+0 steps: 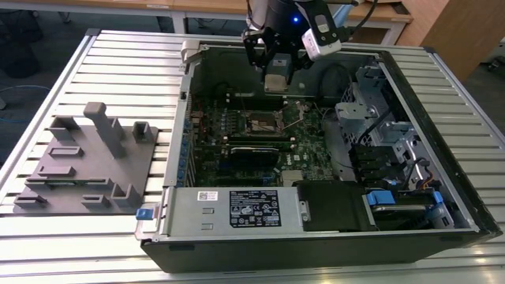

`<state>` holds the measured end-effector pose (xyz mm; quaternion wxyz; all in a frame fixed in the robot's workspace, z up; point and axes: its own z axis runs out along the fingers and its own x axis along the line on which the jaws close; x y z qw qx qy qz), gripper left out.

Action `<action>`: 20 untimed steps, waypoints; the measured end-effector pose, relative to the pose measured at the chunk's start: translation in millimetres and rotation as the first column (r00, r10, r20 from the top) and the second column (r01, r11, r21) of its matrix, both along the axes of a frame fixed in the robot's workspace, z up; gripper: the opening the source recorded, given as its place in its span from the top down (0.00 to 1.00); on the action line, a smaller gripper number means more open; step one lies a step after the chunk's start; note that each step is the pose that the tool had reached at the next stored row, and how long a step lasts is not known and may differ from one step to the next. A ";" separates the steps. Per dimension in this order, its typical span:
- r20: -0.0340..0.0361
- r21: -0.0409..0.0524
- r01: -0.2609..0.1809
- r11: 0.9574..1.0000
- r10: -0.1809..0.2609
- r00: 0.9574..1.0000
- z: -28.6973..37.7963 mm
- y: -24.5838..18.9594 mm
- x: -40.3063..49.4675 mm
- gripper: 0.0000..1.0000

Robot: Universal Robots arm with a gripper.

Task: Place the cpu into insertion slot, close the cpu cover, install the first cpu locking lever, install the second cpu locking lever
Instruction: 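Place the cpu into insertion slot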

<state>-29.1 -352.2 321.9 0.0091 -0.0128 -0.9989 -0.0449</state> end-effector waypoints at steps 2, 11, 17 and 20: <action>0.000 0.000 0.000 1.000 0.000 1.000 -0.3 0.0 0.0 0.46; 0.000 0.000 0.000 1.000 0.000 1.000 -4.3 0.0 0.0 0.46; 0.000 0.000 0.000 1.000 0.000 1.000 -5.5 0.0 0.0 0.46; 0.000 0.000 0.000 1.000 0.000 1.000 -5.8 0.0 0.0 0.46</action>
